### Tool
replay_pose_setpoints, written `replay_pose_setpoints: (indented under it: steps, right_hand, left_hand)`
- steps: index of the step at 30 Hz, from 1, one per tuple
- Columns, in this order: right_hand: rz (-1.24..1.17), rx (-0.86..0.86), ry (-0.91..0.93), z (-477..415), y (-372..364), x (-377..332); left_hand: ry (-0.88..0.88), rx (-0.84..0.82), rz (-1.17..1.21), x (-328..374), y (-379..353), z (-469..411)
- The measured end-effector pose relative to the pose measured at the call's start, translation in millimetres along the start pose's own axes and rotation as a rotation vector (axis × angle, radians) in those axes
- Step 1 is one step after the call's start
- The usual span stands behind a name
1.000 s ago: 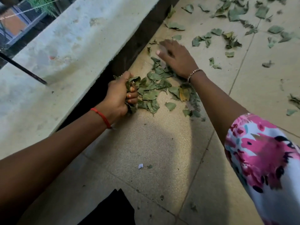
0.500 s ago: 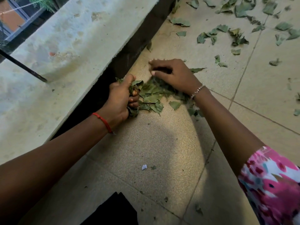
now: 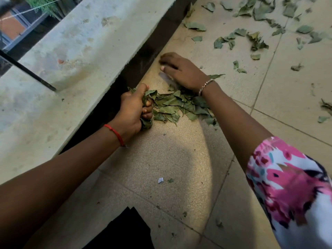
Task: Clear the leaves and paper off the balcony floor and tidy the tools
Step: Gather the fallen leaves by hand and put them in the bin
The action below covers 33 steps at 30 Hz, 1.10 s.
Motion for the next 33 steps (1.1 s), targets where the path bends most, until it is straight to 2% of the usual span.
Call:
replay_pose_setpoints:
  steps: [4,6,8,10,12,15,19,23,25,28,33]
  right_hand:
    - [-0.052,-0.086,0.006,48.5,-0.3,0.7]
    - [-0.178,0.096,-0.029,73.3,23.4,9.8]
    - [-0.298,0.392,-0.096,101.8,53.3,30.6]
    - [-0.299,0.530,-0.213,120.3,61.5,57.5]
    - [-0.211,0.459,-0.331,123.1,45.8,75.3]
    - [-0.020,0.401,-0.321,117.6,20.5,63.0]
    - [-0.030,0.471,-0.292,112.1,-2.0,30.2]
    - [-0.146,0.593,-0.272,108.2,-14.3,4.7]
    - [-0.288,0.675,-0.290,107.7,-16.6,-1.3]
    - [-0.548,0.749,-0.311,108.8,-17.8,-2.6]
    - [-0.962,0.721,-0.400,111.1,-23.6,0.4]
  left_hand:
    - [-0.033,0.027,-0.026,2.6,1.3,1.4]
    - [-0.073,0.048,-0.057,5.0,2.0,4.2]
    - [-0.135,0.074,-0.089,9.5,4.3,6.5]
    - [-0.236,0.098,-0.124,18.0,6.3,7.8]
    - [-0.382,0.112,-0.188,30.3,5.1,8.8]
    - [-0.548,0.150,-0.288,42.5,1.6,7.9]
    - [-0.646,0.185,-0.390,36.8,-4.2,2.4]
    - [-0.733,0.101,-0.459,27.8,-29.7,12.2]
    - [-0.719,0.089,-0.430,22.7,-34.9,11.6]
    - [-0.597,0.077,-0.280,13.0,-37.7,7.1]
    - [-0.307,0.039,0.028,-6.6,-44.1,7.6]
Point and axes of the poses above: each hand's wrist, its own z-axis away from the middle knuckle, its own y-axis out of the back of the hand, x = y × z, the point moved 9 cm from there along -z, towards the middle knuckle, and after that the axes turned 9 degrees about -y, right-handed, at the moved point
